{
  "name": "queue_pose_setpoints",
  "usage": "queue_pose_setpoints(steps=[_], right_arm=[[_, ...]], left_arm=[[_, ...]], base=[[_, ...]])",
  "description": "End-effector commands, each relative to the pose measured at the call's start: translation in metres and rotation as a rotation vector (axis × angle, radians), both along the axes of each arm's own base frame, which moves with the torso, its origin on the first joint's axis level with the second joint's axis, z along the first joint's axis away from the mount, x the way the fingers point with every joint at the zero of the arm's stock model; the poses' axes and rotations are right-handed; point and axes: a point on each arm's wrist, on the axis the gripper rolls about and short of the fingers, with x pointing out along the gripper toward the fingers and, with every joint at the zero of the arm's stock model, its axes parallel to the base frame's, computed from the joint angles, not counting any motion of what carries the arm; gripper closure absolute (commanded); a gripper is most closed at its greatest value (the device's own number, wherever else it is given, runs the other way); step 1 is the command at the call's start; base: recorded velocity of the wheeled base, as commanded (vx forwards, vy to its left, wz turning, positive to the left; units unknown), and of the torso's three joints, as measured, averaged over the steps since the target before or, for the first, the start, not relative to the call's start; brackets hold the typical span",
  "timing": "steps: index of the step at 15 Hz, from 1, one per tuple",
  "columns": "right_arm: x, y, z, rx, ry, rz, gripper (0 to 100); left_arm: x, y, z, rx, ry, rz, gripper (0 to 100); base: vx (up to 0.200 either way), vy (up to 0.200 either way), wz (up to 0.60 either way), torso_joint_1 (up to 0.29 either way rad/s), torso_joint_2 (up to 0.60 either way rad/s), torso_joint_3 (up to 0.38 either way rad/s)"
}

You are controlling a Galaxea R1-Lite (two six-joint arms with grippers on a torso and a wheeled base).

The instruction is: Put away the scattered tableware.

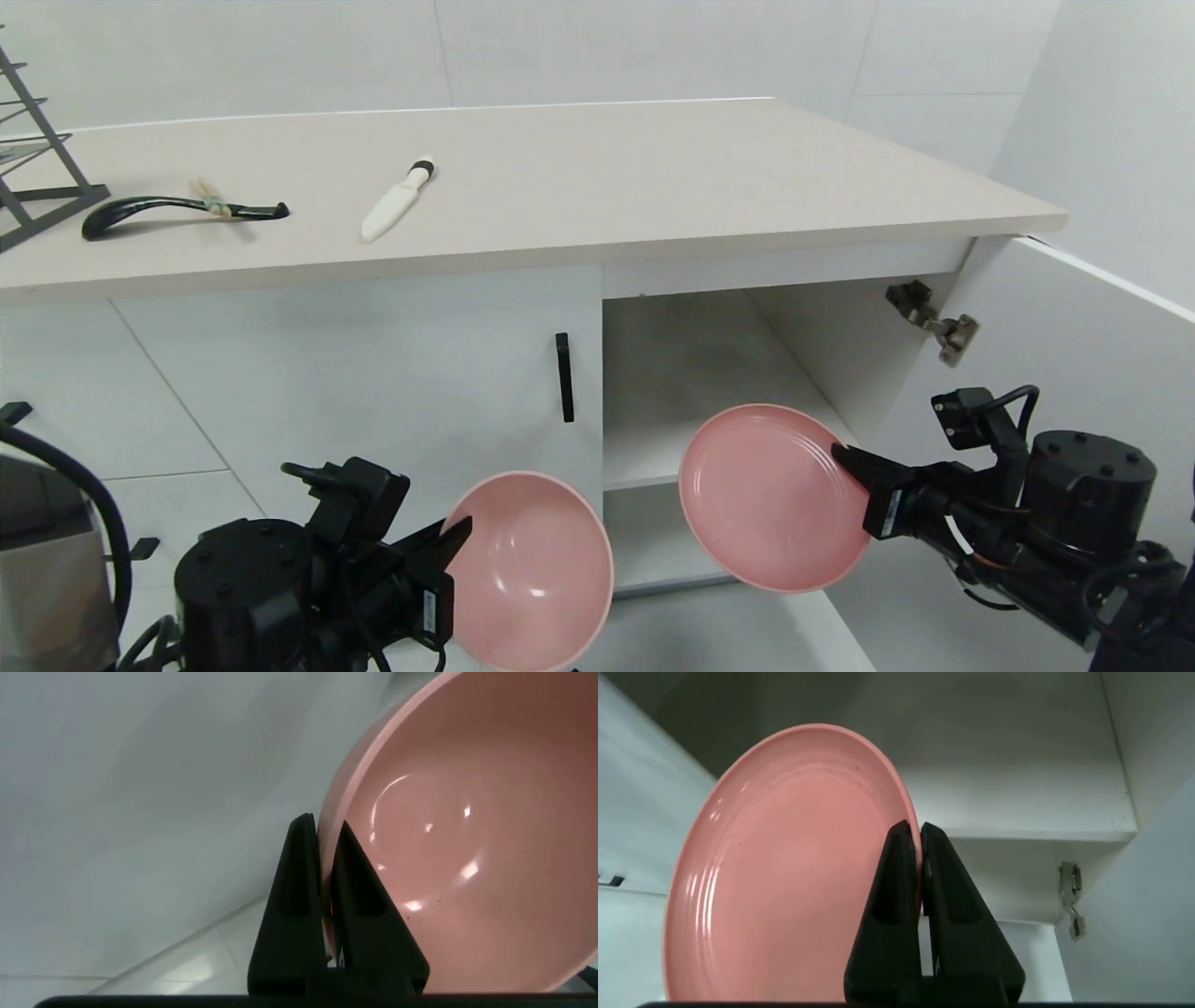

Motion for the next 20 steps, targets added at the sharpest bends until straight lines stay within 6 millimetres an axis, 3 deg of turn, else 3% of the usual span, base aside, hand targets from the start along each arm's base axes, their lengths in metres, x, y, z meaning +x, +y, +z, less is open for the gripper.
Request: queue_pose_setpoints(steps=[1, 8, 13, 16, 17, 20], right_arm=[[0.001, 0.001, -0.005, -0.005, 0.018, 0.001, 100], [-0.005, 0.0, -0.009, -0.041, 0.04, 0.009, 100], [-0.021, -0.011, -0.033, -0.257, 0.124, 0.04, 100], [0.02, 0.014, -0.037, -0.191, 0.037, -0.033, 100], [0.037, 0.023, -0.047, -0.162, 0.036, -0.08, 100], [0.054, 0.04, -0.061, -0.038, 0.06, -0.092, 100]], left_arm=[[-0.002, -0.002, 0.001, -0.004, -0.005, -0.01, 100], [-0.009, -0.01, 0.003, 0.001, -0.02, -0.031, 100], [-0.01, -0.011, 0.003, 0.002, -0.021, -0.037, 100], [-0.01, -0.011, 0.003, 0.002, -0.021, -0.037, 100], [-0.011, -0.011, 0.006, -0.007, -0.032, -0.037, 100], [-0.013, -0.009, 0.013, -0.032, -0.058, -0.036, 100]], base=[[0.2, 0.0, 0.0, 0.007, 0.0, 0.002], [0.0, 0.0, 0.0, 0.0, 0.0, 0.0], [0.0, 0.0, 0.0, 0.0, 0.0, 0.0], [0.0, 0.0, 0.0, 0.0, 0.0, 0.0], [0.0, 0.0, 0.0, 0.0, 0.0, 0.0], [0.0, 0.0, 0.0, 0.0, 0.0, 0.0]])
